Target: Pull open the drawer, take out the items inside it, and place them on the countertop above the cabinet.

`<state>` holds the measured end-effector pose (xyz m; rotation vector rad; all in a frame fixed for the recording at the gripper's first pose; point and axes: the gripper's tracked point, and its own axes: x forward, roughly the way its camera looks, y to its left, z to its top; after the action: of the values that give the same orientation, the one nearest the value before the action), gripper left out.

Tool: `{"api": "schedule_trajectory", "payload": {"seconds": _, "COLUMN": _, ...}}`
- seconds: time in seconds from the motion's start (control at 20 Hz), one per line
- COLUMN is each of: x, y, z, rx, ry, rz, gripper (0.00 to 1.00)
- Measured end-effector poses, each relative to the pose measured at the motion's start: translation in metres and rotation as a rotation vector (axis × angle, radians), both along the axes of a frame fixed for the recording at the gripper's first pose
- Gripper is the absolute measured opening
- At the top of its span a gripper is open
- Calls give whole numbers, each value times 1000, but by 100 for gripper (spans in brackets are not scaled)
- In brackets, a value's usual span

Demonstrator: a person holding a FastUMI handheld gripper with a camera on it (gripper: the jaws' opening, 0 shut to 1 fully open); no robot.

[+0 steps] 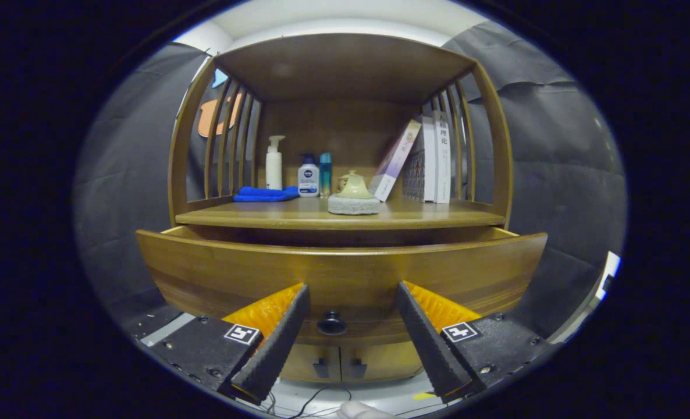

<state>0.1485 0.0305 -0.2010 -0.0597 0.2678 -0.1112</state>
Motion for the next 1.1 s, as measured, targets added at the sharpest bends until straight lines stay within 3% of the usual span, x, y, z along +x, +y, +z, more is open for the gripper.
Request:
{"api": "schedule_trajectory", "payload": {"seconds": 0.55, "x": 60, "y": -4, "z": -11, "rx": -35, "ry": 33, "rz": 6, "gripper": 99}}
{"api": "schedule_trajectory", "payload": {"seconds": 1.1, "x": 59, "y": -3, "z": -18, "rx": -7, "ry": 81, "rz": 46, "gripper": 99}}
